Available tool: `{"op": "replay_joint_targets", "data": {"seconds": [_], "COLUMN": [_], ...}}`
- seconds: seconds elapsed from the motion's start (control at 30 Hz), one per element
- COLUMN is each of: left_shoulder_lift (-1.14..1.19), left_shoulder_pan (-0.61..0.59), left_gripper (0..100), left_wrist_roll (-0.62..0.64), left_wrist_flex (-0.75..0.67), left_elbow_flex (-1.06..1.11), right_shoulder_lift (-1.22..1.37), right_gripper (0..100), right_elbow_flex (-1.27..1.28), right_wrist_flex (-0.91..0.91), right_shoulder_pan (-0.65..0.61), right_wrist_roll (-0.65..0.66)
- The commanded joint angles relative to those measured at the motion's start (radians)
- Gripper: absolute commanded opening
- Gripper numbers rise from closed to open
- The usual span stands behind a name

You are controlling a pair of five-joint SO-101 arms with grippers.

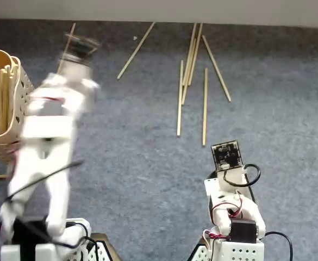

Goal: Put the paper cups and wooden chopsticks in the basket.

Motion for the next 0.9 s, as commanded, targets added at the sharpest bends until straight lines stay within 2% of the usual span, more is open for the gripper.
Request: {"op": "replay_joint_targets", "data": {"seconds": [0.0,0.23,0.33,0.43,0.53,0.63,0.8,0.87], "left_shoulder_lift": [-0.220,-0.550,-0.667,-0.704,-0.579,-0.374,-0.065,0.025], "left_shoulder_pan": [-0.096,-0.156,-0.278,-0.472,-0.599,-0.693,-0.731,-0.723], "left_gripper": [15,15,15,15,17,23,25,26], "left_wrist_roll": [0.031,-0.011,-0.011,-0.011,-0.072,-0.110,-0.109,-0.109], "left_wrist_flex": [0.034,0.055,0.069,0.173,0.324,0.402,0.419,0.468], "left_elbow_flex": [-0.114,-0.176,-0.200,-0.205,-0.189,-0.197,-0.315,-0.380], "right_shoulder_lift": [-0.005,-0.005,-0.002,-0.002,-0.002,-0.002,-0.001,-0.001], "right_gripper": [1.0,1.0,1.0,1.0,1.0,1.0,1.0,1.0], "right_elbow_flex": [0.143,0.143,0.143,0.143,0.142,0.142,0.142,0.142], "right_wrist_flex": [0.008,0.013,0.013,0.013,0.013,0.013,0.015,0.015], "right_shoulder_pan": [-0.002,0.001,0.001,0.001,0.001,0.001,0.001,0.001], "right_wrist_roll": [-0.005,-0.005,-0.005,-0.005,-0.005,-0.005,-0.005,-0.005]}}
